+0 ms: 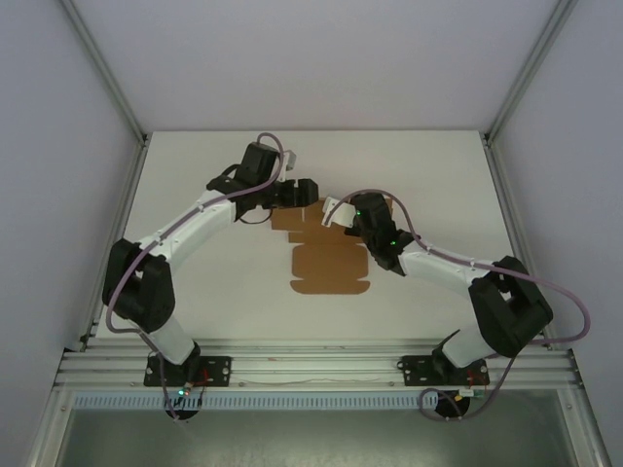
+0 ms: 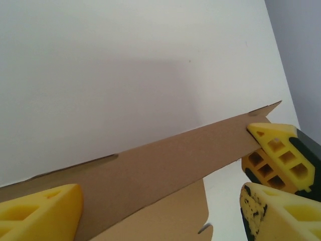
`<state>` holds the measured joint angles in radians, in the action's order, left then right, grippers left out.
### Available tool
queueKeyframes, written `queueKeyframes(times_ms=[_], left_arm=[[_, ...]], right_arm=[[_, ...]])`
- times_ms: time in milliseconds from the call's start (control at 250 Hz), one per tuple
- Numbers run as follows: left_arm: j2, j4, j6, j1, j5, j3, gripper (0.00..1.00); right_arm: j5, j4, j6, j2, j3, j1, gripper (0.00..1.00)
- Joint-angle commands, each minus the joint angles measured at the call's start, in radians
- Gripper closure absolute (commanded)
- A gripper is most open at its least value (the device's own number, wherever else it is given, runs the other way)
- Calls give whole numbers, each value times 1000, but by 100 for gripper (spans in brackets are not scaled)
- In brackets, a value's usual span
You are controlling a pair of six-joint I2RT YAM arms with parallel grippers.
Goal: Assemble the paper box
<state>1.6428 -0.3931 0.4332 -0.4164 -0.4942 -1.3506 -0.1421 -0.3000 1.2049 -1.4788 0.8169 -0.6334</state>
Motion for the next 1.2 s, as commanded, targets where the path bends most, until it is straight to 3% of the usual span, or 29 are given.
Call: queueKeyframes(times_ms=[0,164,232,332,628,711,1003,1195], left_arm=[[-32,-66,-34,4,11,-20,19],[-3,-46,-7,5,-34,-6,22],[22,-24,13,5,-113,-12,25],[43,45,64,5,-210,0,27],[72,298,264,7,-298,70,31],[92,331,292,8,-290,65,39],[146,339,335,10,-205,53,51],[182,303,325,12,-205,30,61]], right_arm=[[-9,8,-37,-8,36,-2,100],[-5,-8,-36,-5,29,-2,100],[-3,2,-61,-4,39,-2,100],[-6,-5,-85,-3,41,-1,100],[86,-46,-149,32,-7,-3,100],[125,-96,-151,39,-40,-3,100],[231,-154,-114,63,-113,-4,100],[214,-129,-76,66,-106,-5,100]])
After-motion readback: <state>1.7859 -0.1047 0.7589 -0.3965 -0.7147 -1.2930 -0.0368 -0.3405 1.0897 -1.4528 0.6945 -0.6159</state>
